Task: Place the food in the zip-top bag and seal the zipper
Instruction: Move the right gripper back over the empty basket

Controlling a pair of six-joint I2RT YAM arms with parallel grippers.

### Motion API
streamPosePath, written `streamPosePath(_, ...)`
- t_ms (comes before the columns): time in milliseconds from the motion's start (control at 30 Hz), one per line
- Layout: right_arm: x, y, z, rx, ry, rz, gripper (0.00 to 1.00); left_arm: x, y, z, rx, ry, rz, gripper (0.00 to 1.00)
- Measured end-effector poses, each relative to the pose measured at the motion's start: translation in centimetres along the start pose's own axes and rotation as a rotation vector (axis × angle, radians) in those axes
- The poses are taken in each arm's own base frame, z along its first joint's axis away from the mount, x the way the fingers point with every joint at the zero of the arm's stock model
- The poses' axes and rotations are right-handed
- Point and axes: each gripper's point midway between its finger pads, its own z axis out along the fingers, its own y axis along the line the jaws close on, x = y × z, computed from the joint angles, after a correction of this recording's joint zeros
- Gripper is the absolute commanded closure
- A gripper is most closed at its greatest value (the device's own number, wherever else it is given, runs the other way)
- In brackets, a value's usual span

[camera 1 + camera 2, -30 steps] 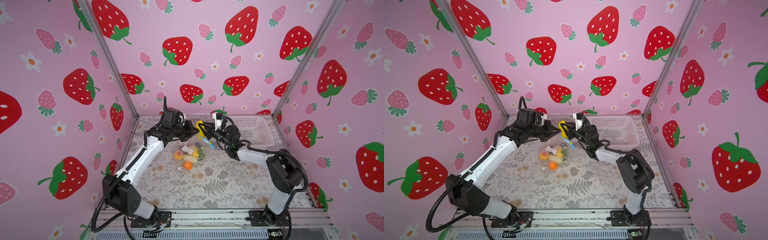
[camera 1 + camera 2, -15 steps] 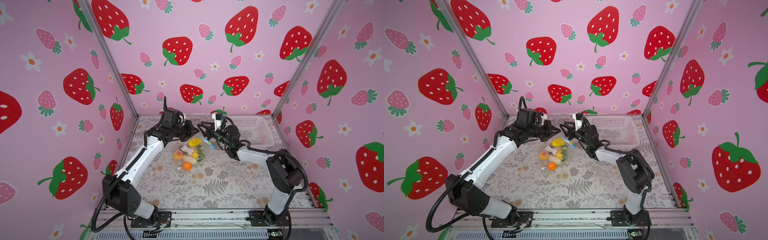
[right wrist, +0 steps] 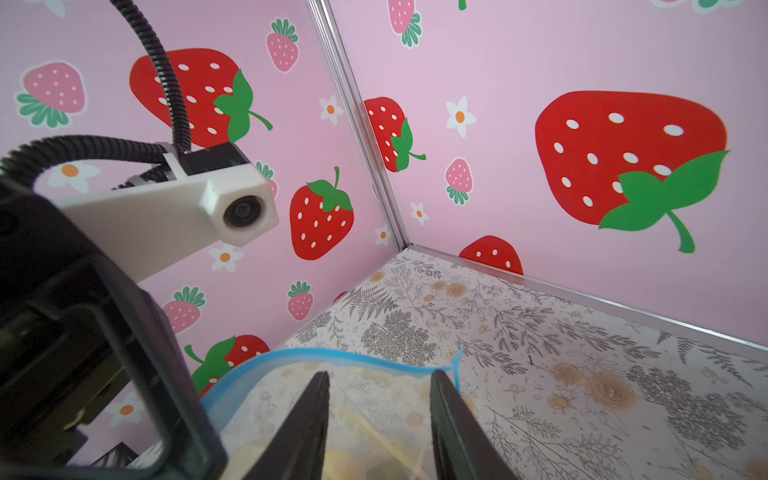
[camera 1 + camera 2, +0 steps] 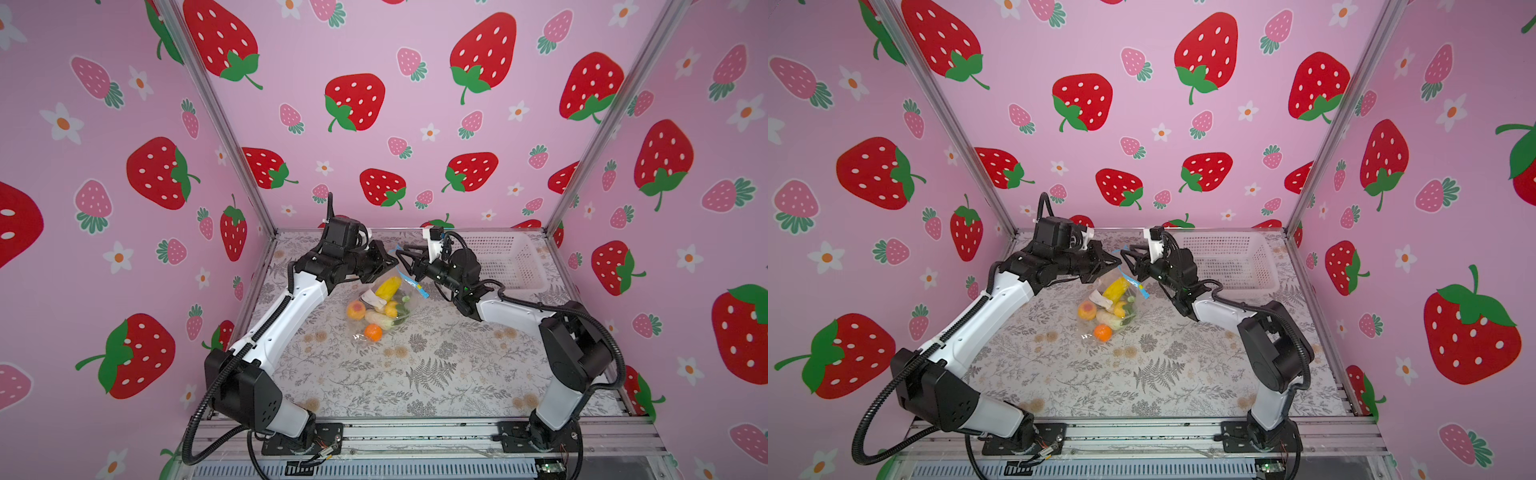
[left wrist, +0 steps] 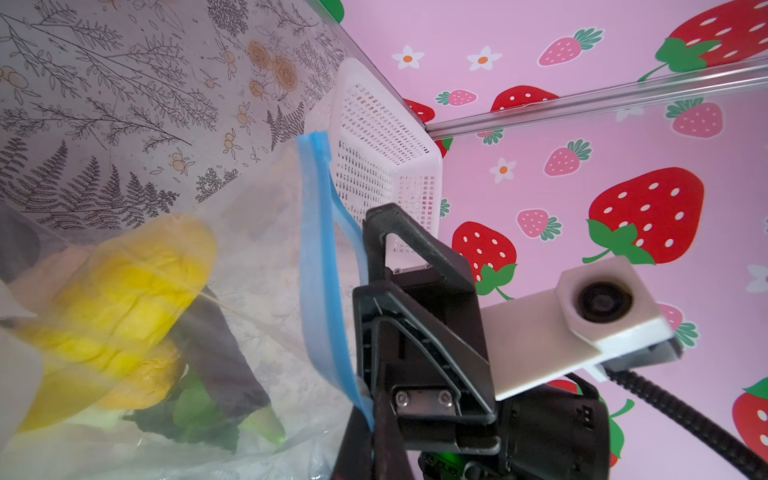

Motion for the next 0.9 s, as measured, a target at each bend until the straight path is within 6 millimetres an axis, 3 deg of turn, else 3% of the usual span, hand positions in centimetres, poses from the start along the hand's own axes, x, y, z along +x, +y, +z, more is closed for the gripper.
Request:
streamPosePath(233, -3.7, 0.8, -2.1, 0.067, -0.016, -0.103, 0.6, 0.0, 0.0, 0.0, 0.001, 0.0, 0.0, 1.0)
streamPosePath(300, -4.6, 0.8, -3.3, 0.102, -0.03, -0.127, 0.6, 0.0, 0.0, 0.0, 0.001, 0.0, 0.001, 1.0)
streamPosePath(400, -4.6, 0.2, -5.7, 0.163, -0.033, -0.144, 0.68, 0.0, 0.0, 0.0, 0.002, 0.0, 0.001, 1.0)
streamPosePath(633, -0.6, -4.4, -12.6, 0.408, 0.028, -0.113, 0.69, 0.3, 0.0, -0.4, 0.007, 0.0, 0.004, 1.0)
streamPosePath(800, 2.3, -9.1, -17.3, 0.612, 0.108, -0.017, 0.68, 0.5, 0.1, -0.5, 0.009, 0.0, 0.005, 1.0)
streamPosePath(900, 5.1, -11.9, -20.5, 0.723, 0.175, 0.051, 0.68, 0.6, 0.1, -0.5, 0.012, 0.005, 0.005, 1.0)
